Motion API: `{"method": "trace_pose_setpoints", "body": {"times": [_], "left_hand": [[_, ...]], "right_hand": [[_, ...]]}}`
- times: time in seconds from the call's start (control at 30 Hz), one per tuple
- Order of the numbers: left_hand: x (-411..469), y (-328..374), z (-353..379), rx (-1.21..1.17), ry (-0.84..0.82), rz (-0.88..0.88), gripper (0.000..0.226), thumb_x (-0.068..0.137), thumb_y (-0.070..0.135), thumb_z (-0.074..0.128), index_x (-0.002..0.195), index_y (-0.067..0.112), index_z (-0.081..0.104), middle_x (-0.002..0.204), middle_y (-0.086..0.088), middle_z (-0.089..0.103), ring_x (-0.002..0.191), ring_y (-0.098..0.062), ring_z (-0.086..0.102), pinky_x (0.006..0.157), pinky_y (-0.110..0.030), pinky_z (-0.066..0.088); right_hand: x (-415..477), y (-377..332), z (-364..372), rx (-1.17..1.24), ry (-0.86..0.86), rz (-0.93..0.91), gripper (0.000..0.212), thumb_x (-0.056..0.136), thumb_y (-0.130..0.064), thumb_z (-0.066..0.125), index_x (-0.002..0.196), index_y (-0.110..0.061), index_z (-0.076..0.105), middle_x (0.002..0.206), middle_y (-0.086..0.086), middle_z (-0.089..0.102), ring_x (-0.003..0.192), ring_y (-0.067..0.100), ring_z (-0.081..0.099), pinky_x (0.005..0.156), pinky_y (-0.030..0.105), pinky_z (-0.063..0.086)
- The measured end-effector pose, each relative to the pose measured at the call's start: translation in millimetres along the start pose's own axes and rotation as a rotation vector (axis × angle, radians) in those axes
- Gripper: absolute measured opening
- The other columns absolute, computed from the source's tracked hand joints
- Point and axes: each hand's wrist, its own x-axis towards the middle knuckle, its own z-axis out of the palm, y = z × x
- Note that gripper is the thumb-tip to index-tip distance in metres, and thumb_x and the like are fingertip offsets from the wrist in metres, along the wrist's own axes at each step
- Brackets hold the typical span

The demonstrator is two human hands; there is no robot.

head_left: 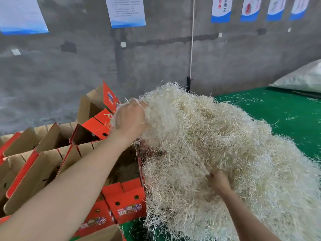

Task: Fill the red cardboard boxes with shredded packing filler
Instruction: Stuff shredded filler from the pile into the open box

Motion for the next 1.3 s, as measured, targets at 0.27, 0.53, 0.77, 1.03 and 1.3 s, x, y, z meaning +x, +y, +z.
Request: {"method": "trace_pose_setpoints", "body": {"times": [0.27, 0.53, 0.77, 1.03, 1.3], "left_hand": [[-4, 10, 7, -0.981, -0.019, -0.575, 0.030, 0.071, -0.003, 0.067, 0.060, 0.020, 0.053, 0.067, 0.007, 0.061, 0.073, -0.016, 0.057, 0.065, -0.024, 0.043], [-39, -30, -20, -1.387, -0.214, -0.858, 0.036, 0.069, -0.003, 0.075, 0.102, 0.003, 0.061, 0.116, -0.007, 0.060, 0.107, -0.024, 0.056, 0.097, -0.036, 0.043], [-149, -80, -82, -0.955, -0.413, -0.474, 0.038, 0.067, 0.003, 0.079, 0.089, 0.030, 0.063, 0.090, 0.017, 0.065, 0.089, -0.006, 0.059, 0.075, -0.009, 0.041], [-271, -148, -109, -0.848, -0.578, -0.534, 0.060, 0.069, 0.014, 0.081, 0.101, 0.047, 0.043, 0.095, 0.034, 0.049, 0.080, 0.026, 0.048, 0.066, 0.007, 0.033], [-327, -183, -93, -0.733, -0.679, -0.563, 0.024, 0.070, 0.001, 0.072, 0.089, 0.014, 0.064, 0.087, 0.000, 0.067, 0.083, -0.013, 0.064, 0.073, -0.020, 0.050]], "right_hand": [[-6, -81, -46, -0.019, 0.037, -0.329, 0.054, 0.081, 0.006, 0.054, 0.131, -0.012, 0.045, 0.128, 0.006, 0.055, 0.106, 0.021, 0.059, 0.086, 0.032, 0.053], [-82, -160, -96, 0.943, -0.372, -0.701, 0.090, 0.066, -0.047, 0.076, 0.132, -0.063, 0.019, 0.146, -0.017, 0.019, 0.128, 0.015, 0.040, 0.100, 0.045, 0.042], [-167, -205, -58, 0.591, -0.673, -0.545, 0.066, 0.036, -0.065, 0.078, 0.055, -0.017, 0.038, 0.060, -0.015, 0.066, 0.037, -0.010, 0.046, 0.063, 0.012, 0.051], [-234, -224, 35, 0.757, -0.902, -0.438, 0.032, 0.081, 0.015, 0.056, 0.078, -0.016, 0.051, 0.055, -0.015, 0.066, 0.052, 0.001, 0.064, 0.044, 0.013, 0.049], [-259, -200, 80, 0.803, -1.224, -0.246, 0.088, 0.055, 0.005, 0.072, 0.129, -0.027, 0.037, 0.101, 0.005, 0.071, 0.095, 0.026, 0.066, 0.083, 0.039, 0.053]]}}
